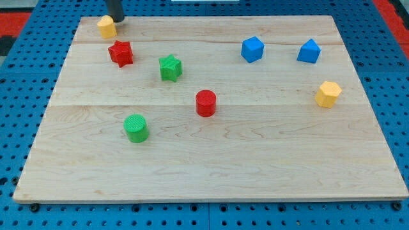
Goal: Move the red circle to the top center of the board
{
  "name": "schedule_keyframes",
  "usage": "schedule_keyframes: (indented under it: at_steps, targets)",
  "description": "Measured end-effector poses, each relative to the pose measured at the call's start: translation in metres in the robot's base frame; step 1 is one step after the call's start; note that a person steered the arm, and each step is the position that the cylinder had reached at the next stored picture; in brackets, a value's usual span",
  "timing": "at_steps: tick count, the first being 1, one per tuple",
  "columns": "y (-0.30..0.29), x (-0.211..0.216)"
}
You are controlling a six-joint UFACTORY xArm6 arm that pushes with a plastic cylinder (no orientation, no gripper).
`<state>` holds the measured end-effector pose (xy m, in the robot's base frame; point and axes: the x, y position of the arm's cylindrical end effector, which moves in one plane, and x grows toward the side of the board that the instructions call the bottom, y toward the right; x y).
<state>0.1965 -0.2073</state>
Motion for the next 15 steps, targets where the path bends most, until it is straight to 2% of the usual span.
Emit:
schedule_keyframes:
  at_steps: [3, 4, 5, 6, 7, 8, 10, 11, 12, 13, 14, 15]
  targets:
    - [-0.003, 0.000]
    - [0.085, 0.011]
    - [0.151, 0.058]
    - [0.206, 0.136]
    - [0.280, 0.190]
    - [0.300, 0.263]
    - [0.227, 0.262]
    - [0.203, 0.289]
    - [0.193, 0.282]
    - [0.213, 0.248]
    - [0.195, 0.235]
    - [0.178, 0.246]
